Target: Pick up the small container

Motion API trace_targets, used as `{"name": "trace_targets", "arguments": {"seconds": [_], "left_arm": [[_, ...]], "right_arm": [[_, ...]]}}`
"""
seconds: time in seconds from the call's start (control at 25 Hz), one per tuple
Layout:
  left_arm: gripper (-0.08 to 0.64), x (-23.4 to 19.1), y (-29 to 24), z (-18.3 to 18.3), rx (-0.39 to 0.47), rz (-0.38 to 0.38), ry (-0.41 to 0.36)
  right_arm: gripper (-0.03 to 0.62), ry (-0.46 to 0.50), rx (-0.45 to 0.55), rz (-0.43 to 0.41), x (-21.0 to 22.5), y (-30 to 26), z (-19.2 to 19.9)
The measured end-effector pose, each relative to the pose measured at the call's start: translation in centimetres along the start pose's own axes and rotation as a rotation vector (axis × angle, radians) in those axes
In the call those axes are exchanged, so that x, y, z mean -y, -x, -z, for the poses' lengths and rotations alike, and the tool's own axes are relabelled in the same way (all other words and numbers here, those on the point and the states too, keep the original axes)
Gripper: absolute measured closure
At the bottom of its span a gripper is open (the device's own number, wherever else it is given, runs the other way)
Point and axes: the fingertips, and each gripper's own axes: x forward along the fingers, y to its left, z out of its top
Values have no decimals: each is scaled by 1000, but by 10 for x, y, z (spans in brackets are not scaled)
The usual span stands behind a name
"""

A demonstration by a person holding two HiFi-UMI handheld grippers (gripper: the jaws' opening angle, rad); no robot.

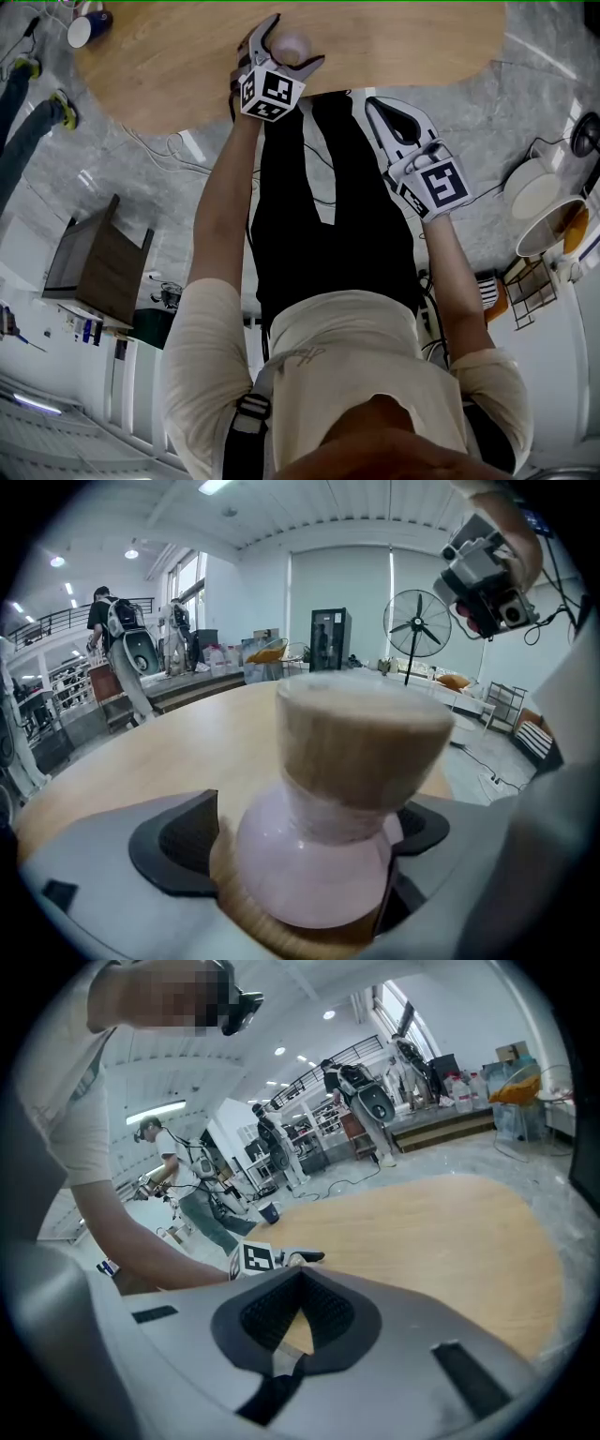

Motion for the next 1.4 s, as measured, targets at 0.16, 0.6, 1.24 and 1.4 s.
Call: {"name": "trace_targets", "arguments": {"seconds": [0.16,0.6,1.24,1.4], "left_arm": [[63,10,-2,-4,-7,31,-70],[118,14,-2,-4,-17,76,-87],[144,7,10,-2,-34,61,16],[144,0,19,-9,-30,44,42]], "right_arm": [[594,-9,-2,1,2,3,-1],[593,-43,3,-1,7,1,-2],[593,-45,2,7,3,10,-2],[594,-39,12,2,0,10,-9]]}}
